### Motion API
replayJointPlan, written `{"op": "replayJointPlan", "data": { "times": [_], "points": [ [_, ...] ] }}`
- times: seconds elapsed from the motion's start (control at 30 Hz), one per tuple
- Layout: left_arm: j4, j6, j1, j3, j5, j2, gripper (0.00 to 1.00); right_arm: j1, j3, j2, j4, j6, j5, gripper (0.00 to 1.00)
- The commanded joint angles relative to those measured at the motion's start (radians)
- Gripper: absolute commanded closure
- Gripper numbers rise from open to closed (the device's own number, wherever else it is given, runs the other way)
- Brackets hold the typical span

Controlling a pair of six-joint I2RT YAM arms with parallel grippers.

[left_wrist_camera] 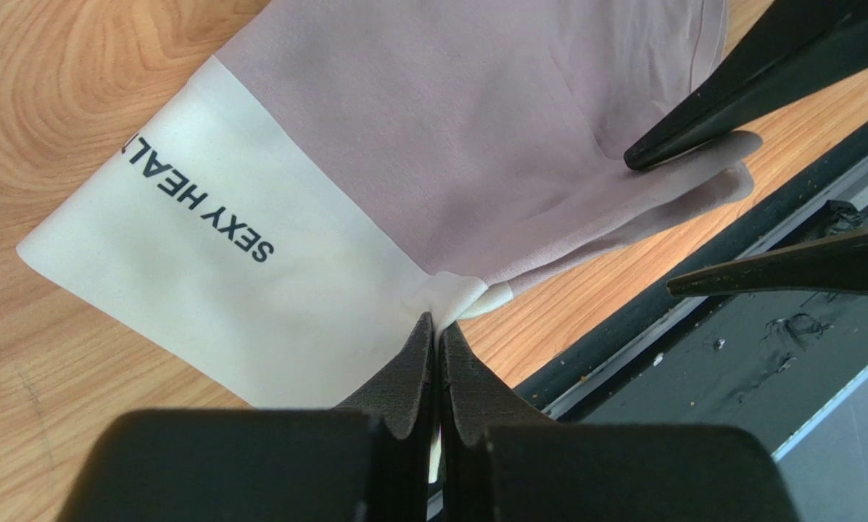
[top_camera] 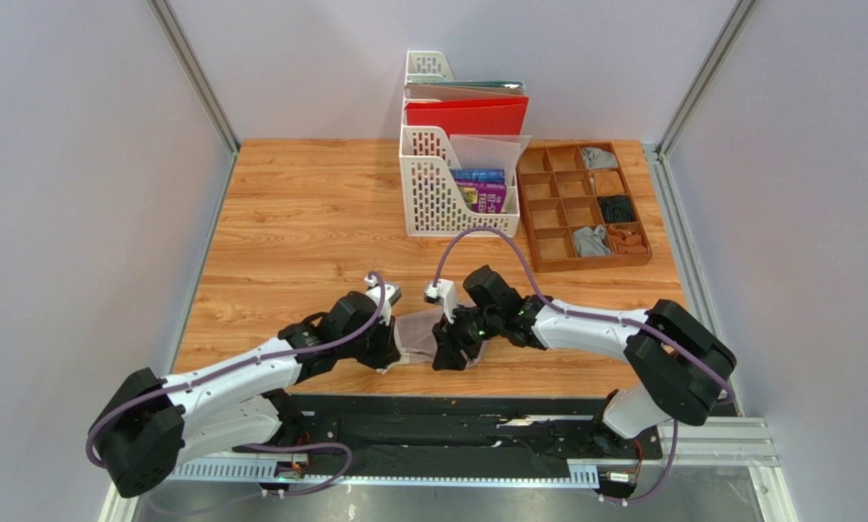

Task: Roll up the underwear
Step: Fold the underwear at the center of the board.

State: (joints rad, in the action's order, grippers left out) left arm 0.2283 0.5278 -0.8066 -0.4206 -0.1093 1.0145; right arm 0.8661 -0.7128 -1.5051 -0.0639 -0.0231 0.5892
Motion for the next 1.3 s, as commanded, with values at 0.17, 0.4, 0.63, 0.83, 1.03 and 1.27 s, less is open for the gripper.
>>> {"op": "replayJointPlan", "data": {
  "times": [0.17,0.4,0.63,0.83,1.03,1.27],
  "points": [
    [0.011,0.043,0.046,-0.041,-0.047,-0.027,1.00,0.069,0.039,0.048,0.022,0.003,-0.207,0.49],
    [0.013,0.047,0.066,-0.026,-0.069,-0.048,1.00,0.083,0.084,0.105,0.047,-0.006,-0.299,0.51],
    [0.003,0.047,0.084,-0.015,-0.099,-0.065,1.00,0.083,0.087,0.117,0.056,0.018,-0.302,0.74],
    [0.009,0.055,0.104,-0.015,-0.105,-0.056,1.00,0.083,0.049,0.091,0.024,0.018,-0.281,0.97],
    [0.009,0.058,0.135,-0.018,-0.121,-0.031,1.00,0.065,-0.060,0.033,-0.098,0.057,-0.252,1.00],
    [-0.009,0.069,0.182,-0.029,-0.158,0.024,1.00,0.008,-0.203,-0.056,-0.227,0.094,-0.201,1.00]
  ]
}}
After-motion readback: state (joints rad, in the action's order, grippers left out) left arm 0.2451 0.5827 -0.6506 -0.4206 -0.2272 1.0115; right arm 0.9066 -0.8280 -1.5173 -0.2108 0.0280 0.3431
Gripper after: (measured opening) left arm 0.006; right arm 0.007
